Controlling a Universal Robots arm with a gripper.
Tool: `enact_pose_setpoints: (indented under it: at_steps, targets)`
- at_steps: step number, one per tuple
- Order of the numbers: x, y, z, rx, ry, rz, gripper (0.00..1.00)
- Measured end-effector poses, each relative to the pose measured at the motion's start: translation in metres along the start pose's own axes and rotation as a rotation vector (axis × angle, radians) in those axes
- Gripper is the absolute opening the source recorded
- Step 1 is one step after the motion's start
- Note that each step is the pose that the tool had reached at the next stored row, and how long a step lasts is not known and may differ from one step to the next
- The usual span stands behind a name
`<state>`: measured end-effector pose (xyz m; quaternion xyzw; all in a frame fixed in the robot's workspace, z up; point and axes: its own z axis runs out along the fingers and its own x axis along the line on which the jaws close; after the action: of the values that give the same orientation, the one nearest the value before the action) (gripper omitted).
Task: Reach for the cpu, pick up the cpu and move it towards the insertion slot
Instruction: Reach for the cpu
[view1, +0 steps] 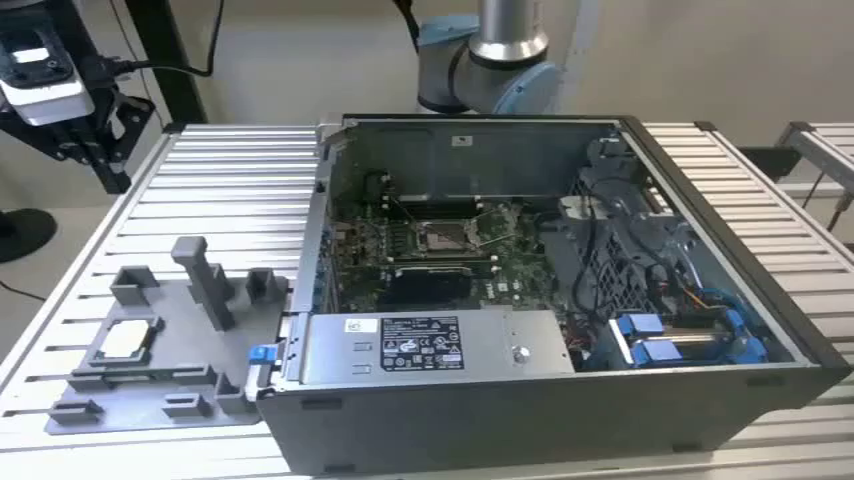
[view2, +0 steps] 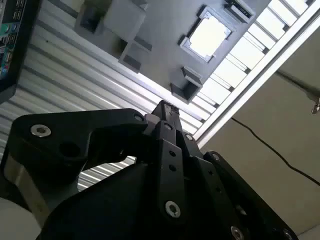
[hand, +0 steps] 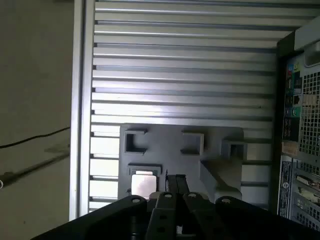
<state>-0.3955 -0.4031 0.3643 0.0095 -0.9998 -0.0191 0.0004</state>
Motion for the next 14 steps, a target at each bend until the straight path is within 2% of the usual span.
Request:
enact_pose_setpoints:
  at_steps: [14]
  targets:
    - [0.0005, -0.0002, -0.0001, 0.0001, 0.0001, 0.000, 0.00]
